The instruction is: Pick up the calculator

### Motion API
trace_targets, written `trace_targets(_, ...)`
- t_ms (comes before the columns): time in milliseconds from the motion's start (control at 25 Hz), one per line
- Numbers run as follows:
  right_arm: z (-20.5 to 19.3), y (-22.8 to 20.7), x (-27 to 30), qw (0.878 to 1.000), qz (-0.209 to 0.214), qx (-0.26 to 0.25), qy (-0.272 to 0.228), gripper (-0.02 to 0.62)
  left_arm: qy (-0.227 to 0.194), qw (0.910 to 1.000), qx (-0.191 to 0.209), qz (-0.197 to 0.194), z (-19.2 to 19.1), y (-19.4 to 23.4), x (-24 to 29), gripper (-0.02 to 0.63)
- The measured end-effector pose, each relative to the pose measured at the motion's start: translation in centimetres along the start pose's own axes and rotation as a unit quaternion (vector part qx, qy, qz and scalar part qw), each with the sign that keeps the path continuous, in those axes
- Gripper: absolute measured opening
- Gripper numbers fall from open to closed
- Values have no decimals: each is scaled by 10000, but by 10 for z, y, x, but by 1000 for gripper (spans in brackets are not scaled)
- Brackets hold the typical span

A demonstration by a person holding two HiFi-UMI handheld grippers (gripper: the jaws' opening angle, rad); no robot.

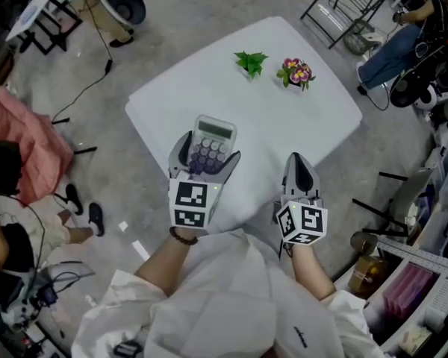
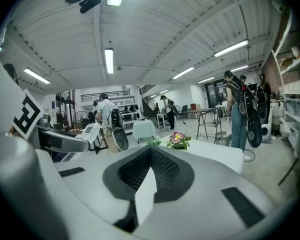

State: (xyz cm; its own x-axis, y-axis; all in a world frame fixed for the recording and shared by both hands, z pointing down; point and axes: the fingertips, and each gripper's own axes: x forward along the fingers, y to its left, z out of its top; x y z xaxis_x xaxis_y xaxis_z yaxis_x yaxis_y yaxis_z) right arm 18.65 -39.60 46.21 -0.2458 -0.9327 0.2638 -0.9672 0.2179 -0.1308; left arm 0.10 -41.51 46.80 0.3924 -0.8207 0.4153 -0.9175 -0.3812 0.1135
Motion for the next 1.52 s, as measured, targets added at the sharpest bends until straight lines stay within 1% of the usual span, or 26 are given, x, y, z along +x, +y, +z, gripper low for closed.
trace_targets(240, 35, -4, -16, 9992, -95, -90, -371, 17, -603, 9981, 113, -25, 47, 0, -30, 495)
trace_targets(360, 55, -3, -21, 9982, -91, -159, -565, 17, -973, 9951, 179, 12, 72, 2, -46, 495)
trace_targets(520, 77, -5, -29, 9965, -90, -283, -780, 17, -1430, 9896, 181, -5, 96, 0, -63, 495)
trace_targets(600, 86, -8, -34, 9952, -140, -379, -895, 17, -1565, 9875, 158, -44, 104, -1, -70, 495)
trace_targets(760, 99, -14, -38, 9935, -225, -406, -1036, 17, -1788, 9835, 269, -29, 121, 1, -84, 495)
trace_targets(880, 110, -15, -45, 9923, -233, -403, -1151, 17, -1941, 9805, 300, 42, 128, 6, -91, 495)
trace_targets(1000, 123, -11, -52, 9898, -179, -513, -1318, 17, -2004, 9788, 370, 229, 129, 14, -98, 495)
trace_targets(1120, 132, -7, -56, 9878, -122, -592, -1434, 17, -2133, 9760, 387, 201, 132, 15, -102, 495)
trace_targets(1280, 137, -10, -58, 9872, -151, -594, -1472, 17, -2106, 9766, 380, 231, 130, 19, -102, 495)
trace_targets(1520, 132, -12, -58, 9881, -180, -541, -1431, 17, -1976, 9794, 342, 245, 123, 23, -100, 495)
